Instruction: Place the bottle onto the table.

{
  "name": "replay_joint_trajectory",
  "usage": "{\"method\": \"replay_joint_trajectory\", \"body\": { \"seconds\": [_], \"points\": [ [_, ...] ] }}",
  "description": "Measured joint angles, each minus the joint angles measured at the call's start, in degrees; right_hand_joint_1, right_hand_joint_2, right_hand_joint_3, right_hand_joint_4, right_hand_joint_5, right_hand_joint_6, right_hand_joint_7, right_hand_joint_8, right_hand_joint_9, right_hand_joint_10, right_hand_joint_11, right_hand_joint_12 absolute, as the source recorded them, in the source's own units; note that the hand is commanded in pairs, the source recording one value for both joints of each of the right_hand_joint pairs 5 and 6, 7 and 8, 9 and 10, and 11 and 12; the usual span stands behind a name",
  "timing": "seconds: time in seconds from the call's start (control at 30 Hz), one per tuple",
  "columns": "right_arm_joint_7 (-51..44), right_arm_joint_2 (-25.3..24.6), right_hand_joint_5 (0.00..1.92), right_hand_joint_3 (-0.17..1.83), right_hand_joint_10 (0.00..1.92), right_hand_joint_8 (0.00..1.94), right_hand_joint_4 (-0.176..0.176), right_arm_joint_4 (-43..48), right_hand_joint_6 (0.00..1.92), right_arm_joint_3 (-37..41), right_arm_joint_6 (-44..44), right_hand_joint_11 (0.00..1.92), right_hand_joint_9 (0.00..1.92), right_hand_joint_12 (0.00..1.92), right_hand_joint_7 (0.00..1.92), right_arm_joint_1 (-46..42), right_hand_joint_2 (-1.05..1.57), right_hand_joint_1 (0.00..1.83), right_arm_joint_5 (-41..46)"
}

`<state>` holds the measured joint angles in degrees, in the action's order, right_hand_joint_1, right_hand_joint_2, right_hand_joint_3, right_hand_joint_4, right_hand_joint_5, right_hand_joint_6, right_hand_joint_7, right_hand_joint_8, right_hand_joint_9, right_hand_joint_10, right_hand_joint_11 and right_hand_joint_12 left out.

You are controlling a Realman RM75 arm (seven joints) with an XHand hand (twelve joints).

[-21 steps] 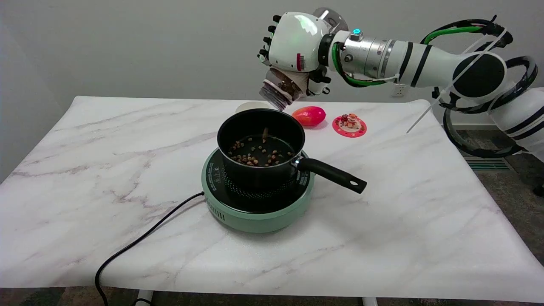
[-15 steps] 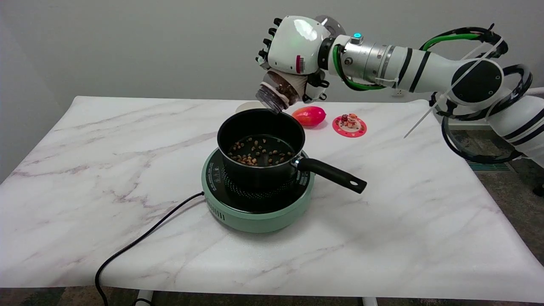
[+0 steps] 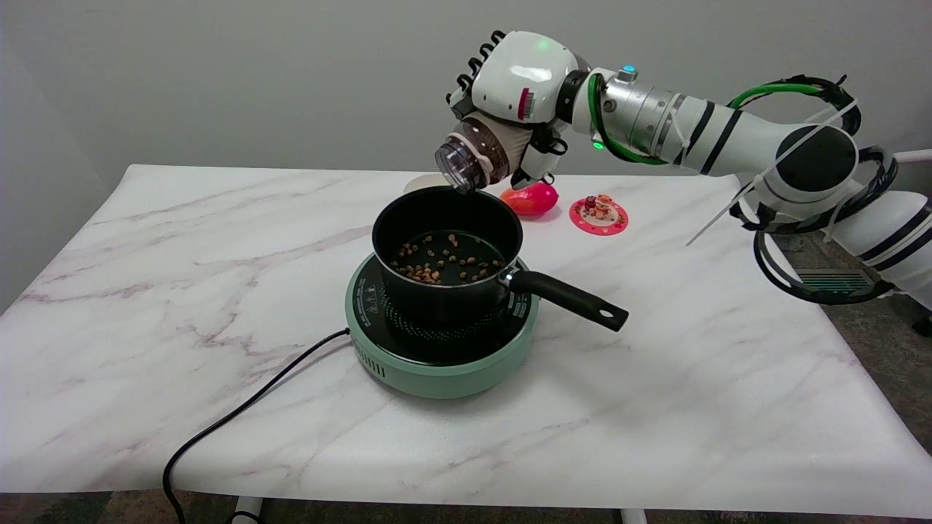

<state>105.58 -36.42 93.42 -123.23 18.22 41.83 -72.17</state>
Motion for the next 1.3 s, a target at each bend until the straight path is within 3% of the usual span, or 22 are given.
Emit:
{"method": "replay_joint_trajectory", "body": {
  "seconds": [0.57,1.0,1.3],
  "points": [
    [-0.15,0.61,1.43,0.74,1.29,1.68,0.000,-1.11,1.43,9.26,-7.91,1.15,1.29,1.15,1.68,-9.99,0.75,1.46,11.23],
    [-0.23,-0.19,1.43,0.75,1.29,1.68,0.000,-2.25,1.43,26.31,-12.06,1.14,1.29,1.14,1.68,-24.36,0.73,1.47,23.24],
    [-0.27,-2.54,1.53,0.64,1.34,1.73,0.000,-4.55,1.53,37.14,-10.64,1.17,1.34,1.17,1.73,-32.83,0.89,1.44,32.62]
  ]
}}
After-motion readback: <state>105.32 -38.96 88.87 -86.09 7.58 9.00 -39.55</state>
